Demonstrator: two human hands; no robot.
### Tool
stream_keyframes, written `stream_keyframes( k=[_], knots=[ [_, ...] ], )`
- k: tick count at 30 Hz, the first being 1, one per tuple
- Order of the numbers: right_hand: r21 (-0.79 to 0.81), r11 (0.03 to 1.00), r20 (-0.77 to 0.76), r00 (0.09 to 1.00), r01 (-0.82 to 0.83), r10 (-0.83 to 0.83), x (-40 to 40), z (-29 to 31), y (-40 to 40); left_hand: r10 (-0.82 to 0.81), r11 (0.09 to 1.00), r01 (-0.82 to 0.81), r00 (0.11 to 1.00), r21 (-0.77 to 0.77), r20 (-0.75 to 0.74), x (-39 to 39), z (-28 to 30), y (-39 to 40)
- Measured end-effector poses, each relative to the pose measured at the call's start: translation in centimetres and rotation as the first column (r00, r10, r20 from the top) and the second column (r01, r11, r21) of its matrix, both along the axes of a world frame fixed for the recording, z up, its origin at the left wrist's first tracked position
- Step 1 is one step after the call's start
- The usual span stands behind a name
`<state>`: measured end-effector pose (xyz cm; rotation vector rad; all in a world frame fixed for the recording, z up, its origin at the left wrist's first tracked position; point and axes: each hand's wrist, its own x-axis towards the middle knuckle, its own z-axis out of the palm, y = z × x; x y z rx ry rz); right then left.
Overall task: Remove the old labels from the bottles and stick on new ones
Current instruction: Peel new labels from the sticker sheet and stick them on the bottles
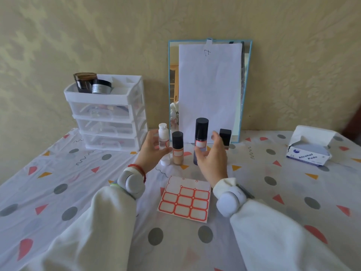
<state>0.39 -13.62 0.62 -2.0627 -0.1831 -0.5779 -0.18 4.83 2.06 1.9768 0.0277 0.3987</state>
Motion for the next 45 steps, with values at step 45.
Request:
stream_keyframes(
  k=[45],
  knots=[
    [0.574,0.782,-0.385,0.764,-0.241,0.518,3.9,0.4,-0.6,-0.297,0.68,0.043,0.929,0.732,0.222,2.0,6.8,-5.2]
  ],
)
